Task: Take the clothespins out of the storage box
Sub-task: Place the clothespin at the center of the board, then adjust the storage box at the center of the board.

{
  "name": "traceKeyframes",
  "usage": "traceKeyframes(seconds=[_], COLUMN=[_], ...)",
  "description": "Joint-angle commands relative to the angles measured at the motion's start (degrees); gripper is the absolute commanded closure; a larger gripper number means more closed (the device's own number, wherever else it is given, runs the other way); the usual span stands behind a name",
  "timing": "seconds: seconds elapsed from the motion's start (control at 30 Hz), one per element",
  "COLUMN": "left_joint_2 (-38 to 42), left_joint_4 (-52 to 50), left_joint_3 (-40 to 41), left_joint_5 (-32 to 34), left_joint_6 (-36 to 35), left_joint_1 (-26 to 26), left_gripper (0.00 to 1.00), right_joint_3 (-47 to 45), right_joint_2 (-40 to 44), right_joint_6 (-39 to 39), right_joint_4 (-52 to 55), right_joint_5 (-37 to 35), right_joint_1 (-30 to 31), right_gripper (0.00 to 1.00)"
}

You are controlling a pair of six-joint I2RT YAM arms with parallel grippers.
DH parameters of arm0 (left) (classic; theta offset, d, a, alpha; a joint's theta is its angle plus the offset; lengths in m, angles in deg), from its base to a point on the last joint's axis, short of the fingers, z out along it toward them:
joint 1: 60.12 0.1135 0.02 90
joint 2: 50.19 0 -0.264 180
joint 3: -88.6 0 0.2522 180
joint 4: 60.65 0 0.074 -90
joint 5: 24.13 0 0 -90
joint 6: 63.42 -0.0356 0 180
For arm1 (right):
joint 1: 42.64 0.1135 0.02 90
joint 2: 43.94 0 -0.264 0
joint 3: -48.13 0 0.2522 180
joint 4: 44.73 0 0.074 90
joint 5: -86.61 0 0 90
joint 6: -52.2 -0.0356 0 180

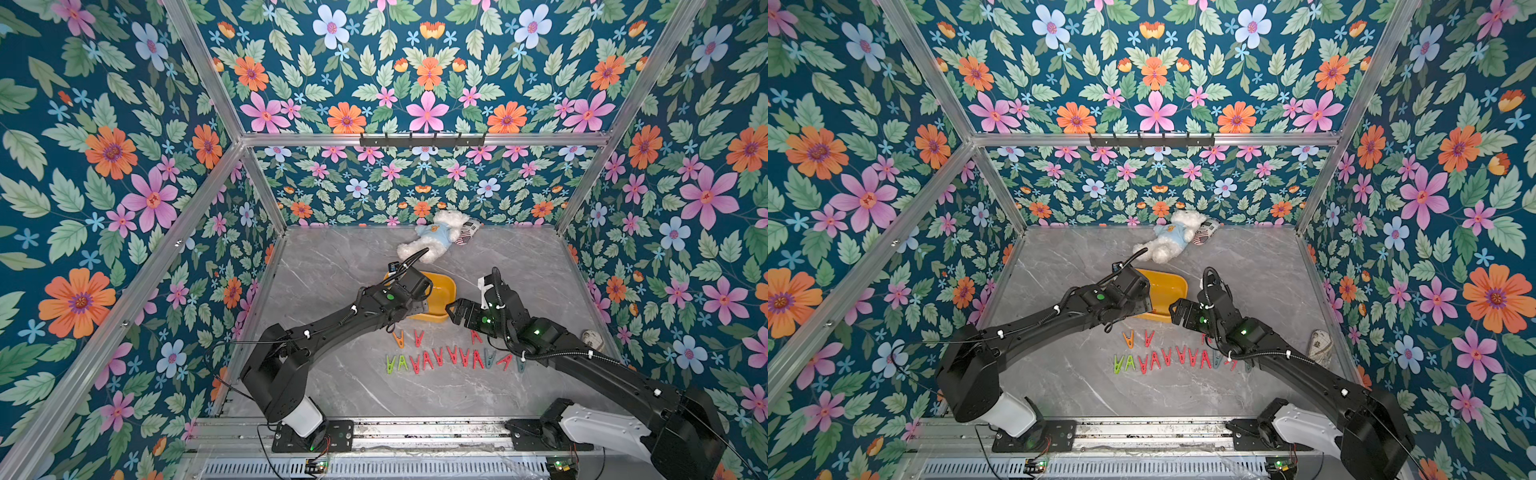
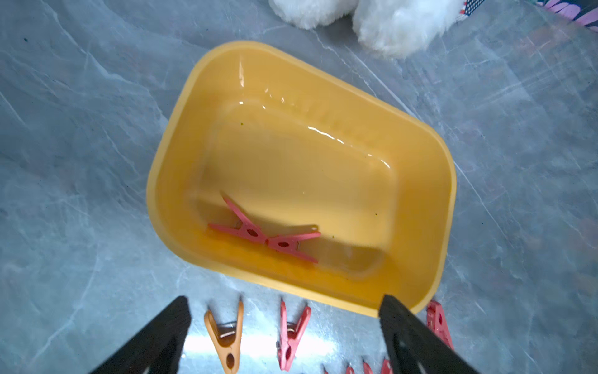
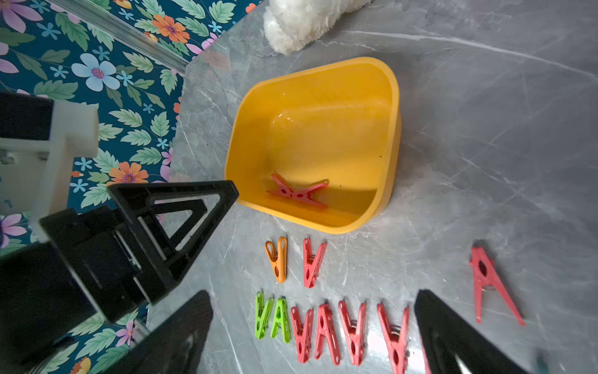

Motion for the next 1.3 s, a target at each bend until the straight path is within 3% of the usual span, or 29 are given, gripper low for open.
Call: traceKeyframes(seconds=[0.0,0.53,0.8,1.03,1.17,1.27], left_joint_2=[-0.43,-5.12,-12.13,-19.89,-22.9,-22.88], left_joint_4=[1.56,4.76,6.75,7.91,7.38,6.75], left_joint_3=[-0.86,-2.33,-3.8,-8.94,-11.35,-10.99], left_joint_5=[-2.92,-8.88,-15.02,-16.42,-15.75,-16.21], left_joint_6=[-6.03,-15.77,-21.07,-24.81,-24.98,-24.15], left_joint_1=[2.54,15.93,21.61,22.13,22.13,22.13], left_gripper=[0.0,0.03,0.26,0.44,0.64,0.73], right_joint_3=[1.23,13.36,19.18,19.93,20.02,19.78], right_joint_2=[-1.97,-19.28,-25.86,-26.89,-26.61,-25.86], right_joint_6=[0.07,2.99,3.04,2.7,2.94,3.22], right_joint_4=[-2.53,-2.8,-1.52,-1.23,-0.98,-0.61], right_joint_5=[0.07,0.41,0.59,0.35,0.08,-0.53], right_joint_1=[0.08,0.07,0.1,0.08,0.01,0.03], right_gripper=[0.01,0.04,0.06,0.06,0.01,0.01])
